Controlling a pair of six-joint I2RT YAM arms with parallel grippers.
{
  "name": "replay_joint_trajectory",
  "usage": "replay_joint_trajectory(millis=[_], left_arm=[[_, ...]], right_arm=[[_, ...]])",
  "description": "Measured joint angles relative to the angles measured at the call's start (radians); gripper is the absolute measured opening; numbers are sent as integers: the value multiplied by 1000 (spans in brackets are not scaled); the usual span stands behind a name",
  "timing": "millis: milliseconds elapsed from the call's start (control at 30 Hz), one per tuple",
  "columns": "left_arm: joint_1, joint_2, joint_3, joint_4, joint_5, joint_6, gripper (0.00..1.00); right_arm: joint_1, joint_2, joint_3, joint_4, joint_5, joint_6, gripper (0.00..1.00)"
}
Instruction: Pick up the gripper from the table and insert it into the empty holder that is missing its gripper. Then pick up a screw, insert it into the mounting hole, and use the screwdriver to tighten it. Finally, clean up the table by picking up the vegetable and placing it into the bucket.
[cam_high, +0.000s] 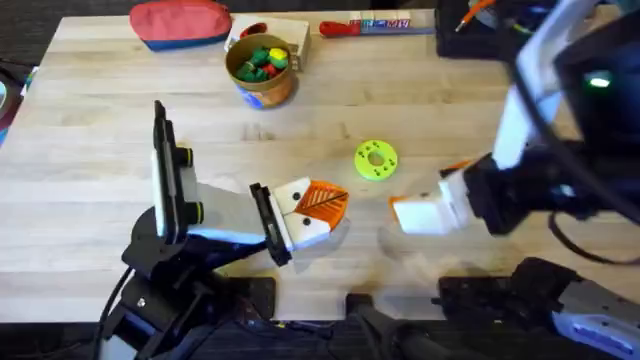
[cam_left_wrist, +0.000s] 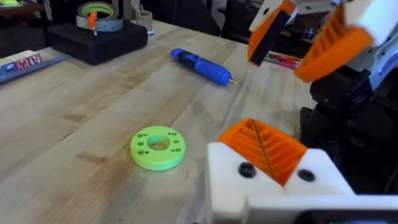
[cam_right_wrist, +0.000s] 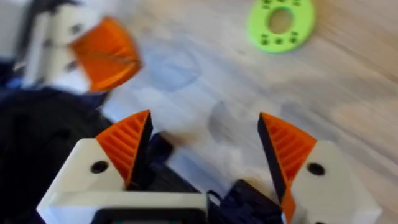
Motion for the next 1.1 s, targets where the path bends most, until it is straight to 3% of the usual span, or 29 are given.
replay_joint_trajectory(millis=[167, 433, 600, 733, 867, 1100], left_arm=[[0, 0, 0, 0, 0, 0, 5], [0, 0, 0, 0, 0, 0, 5], [0, 0, 0, 0, 0, 0, 5], [0, 0, 0, 0, 0, 0, 5], [0, 0, 0, 0, 0, 0, 5], [0, 0, 0, 0, -1, 0, 5]], right_arm=[[-183, 137, -11, 15, 80, 14, 992], [-676, 374, -13, 55, 238, -19, 991], [-909, 406, -15, 210, 291, -125, 991], [-1036, 406, -15, 363, 295, -236, 991], [-1138, 435, -15, 459, 225, -318, 991], [-1205, 615, 0, 481, 141, -406, 991]])
